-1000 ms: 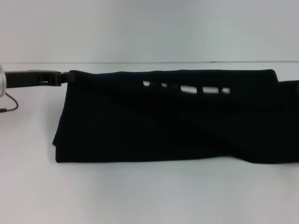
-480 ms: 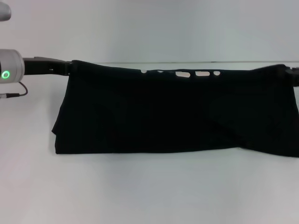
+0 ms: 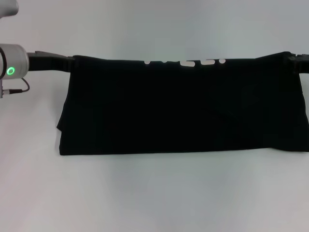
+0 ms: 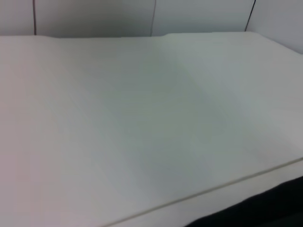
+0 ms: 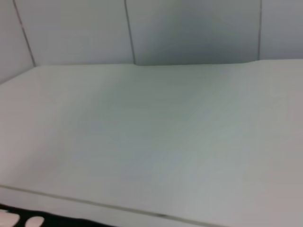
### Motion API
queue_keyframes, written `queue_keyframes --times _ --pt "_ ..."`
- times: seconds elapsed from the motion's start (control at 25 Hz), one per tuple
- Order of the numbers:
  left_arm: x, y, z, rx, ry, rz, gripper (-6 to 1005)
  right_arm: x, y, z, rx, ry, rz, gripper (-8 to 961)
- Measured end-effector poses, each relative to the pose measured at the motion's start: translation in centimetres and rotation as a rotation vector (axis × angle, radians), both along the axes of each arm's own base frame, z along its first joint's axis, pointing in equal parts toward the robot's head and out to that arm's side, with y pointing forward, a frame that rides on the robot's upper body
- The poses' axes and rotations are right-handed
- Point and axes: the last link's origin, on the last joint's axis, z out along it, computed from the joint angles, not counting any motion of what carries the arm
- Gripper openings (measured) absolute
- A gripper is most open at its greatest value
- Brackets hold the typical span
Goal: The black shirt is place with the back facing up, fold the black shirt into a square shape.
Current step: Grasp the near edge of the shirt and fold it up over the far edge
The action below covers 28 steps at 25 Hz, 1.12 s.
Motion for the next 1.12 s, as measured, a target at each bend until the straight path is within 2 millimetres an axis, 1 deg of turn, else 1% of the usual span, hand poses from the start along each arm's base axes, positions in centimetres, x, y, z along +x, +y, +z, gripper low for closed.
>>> queue_keyframes --times 0.4,0.84,1.04,1.12 --pt "1.1 0.9 0.1 0.024 0.009 -0.019 -1 -0.3 0.9 0.5 0.019 -0.051 -0.008 44" --pt "1.0 1.2 -1.0 0.03 0.012 -0.001 0 -0.5 1.2 -0.8 0.007 -0.079 -0.021 45" --pt "1.1 1.2 -1.3 0.035 0.013 0.003 -1 -0.6 1.3 -0.9 0.008 -0.083 -0.025 45" --pt "1.2 1.4 -1.7 0.034 0.025 0.004 -1 -0.6 1.3 -0.9 0.011 -0.076 -0.031 45"
